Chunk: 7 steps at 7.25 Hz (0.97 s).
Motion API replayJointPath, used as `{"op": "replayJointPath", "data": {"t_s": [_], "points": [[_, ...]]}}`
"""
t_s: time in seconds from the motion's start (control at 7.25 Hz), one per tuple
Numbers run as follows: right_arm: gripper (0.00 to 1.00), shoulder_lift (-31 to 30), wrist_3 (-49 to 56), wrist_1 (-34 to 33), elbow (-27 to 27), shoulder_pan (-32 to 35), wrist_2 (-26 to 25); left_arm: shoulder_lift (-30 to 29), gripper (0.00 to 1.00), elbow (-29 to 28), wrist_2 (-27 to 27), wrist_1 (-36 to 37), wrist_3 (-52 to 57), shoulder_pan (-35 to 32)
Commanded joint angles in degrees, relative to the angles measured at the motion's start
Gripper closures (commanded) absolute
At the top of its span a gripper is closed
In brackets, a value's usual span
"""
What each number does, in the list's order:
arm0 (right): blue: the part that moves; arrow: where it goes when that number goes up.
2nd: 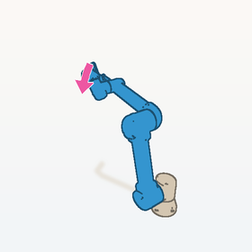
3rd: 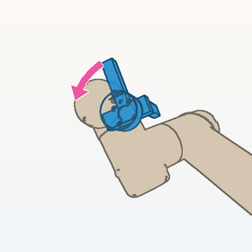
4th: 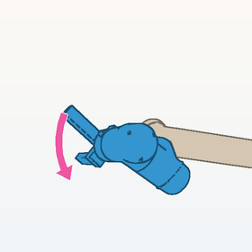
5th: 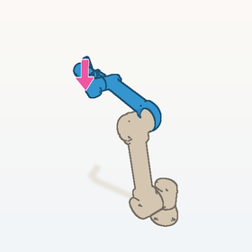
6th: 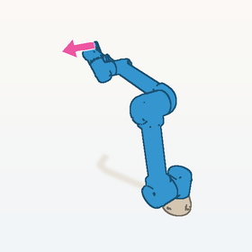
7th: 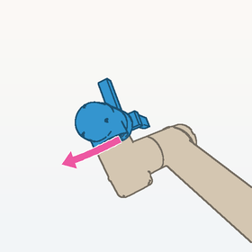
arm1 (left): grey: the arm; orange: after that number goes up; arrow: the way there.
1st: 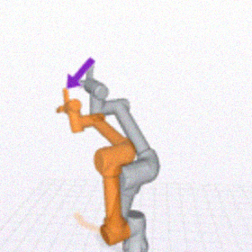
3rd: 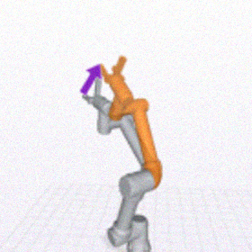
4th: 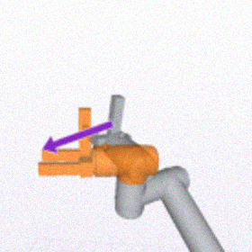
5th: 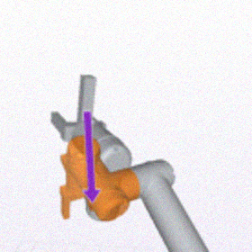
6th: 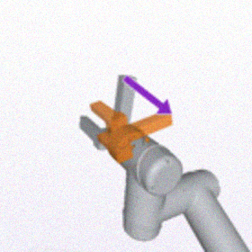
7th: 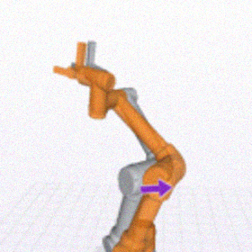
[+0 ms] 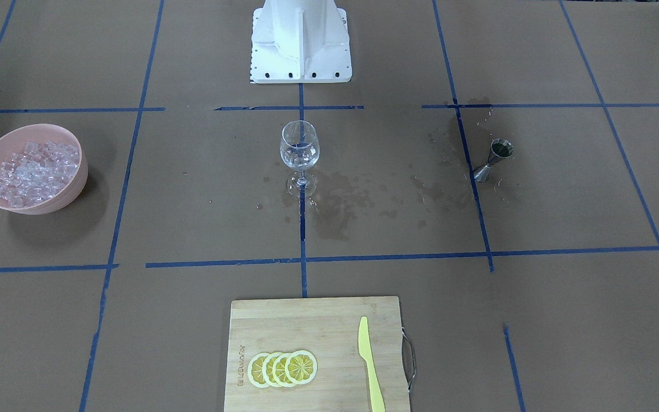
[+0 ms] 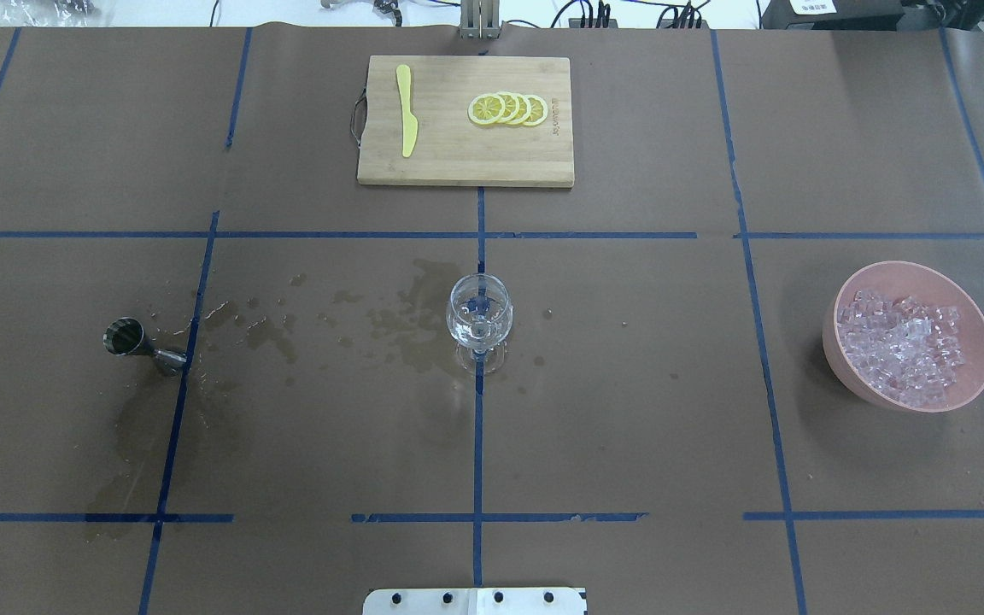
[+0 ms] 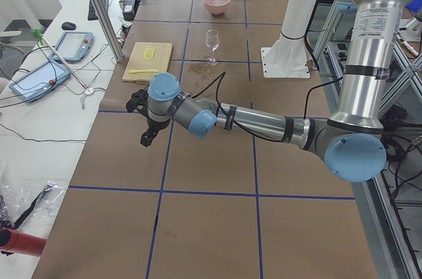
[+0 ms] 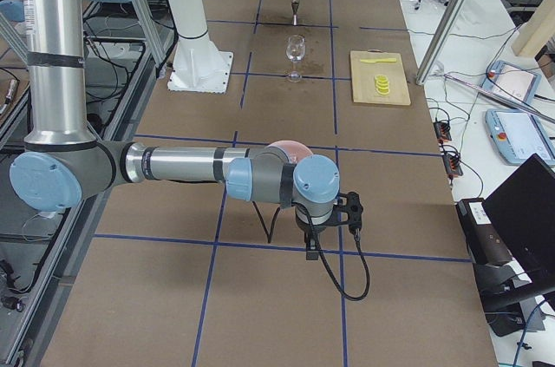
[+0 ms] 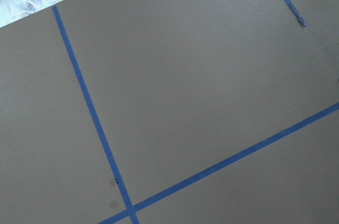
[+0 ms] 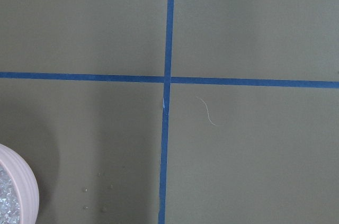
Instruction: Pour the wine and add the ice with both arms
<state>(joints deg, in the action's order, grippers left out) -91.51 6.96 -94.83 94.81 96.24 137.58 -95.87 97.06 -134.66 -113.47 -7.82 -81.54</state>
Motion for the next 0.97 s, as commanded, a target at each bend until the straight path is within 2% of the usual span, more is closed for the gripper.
{"op": "replayJointPath", "data": {"t_s": [0.0, 0.14, 0.28, 0.55, 0.69, 0.83], "points": [[0.0, -0.07, -0.02, 0.0, 0.29, 0.0, -0.03, 0.16, 0.0, 8.37, 4.81, 2.96, -12.25, 5.75], [0.0, -0.07, -0.02, 0.09, 0.47, 0.0, -0.03, 0.24, 0.0, 13.28, 8.32, 9.26, -15.61, 8.04], [0.0, -0.16, 0.07, 0.0, 1.25, 0.0, -0.56, 0.51, 0.0, 17.51, 9.49, 14.1, -18.86, 9.55], [0.0, -1.47, 0.07, -0.09, 3.71, 0.0, -0.39, 8.55, 0.0, 27.33, 9.59, 13.63, -29.2, 13.75], [0.0, -1.56, 0.07, -0.09, 3.72, 0.0, -0.73, 13.99, 0.0, 30.27, 10.02, 7.8, -31.61, 14.74], [0.0, -1.74, 0.07, 0.0, 3.72, 0.0, -0.91, 20.74, 0.0, 30.12, 11.51, -4.53, -35.82, 17.01]]}}
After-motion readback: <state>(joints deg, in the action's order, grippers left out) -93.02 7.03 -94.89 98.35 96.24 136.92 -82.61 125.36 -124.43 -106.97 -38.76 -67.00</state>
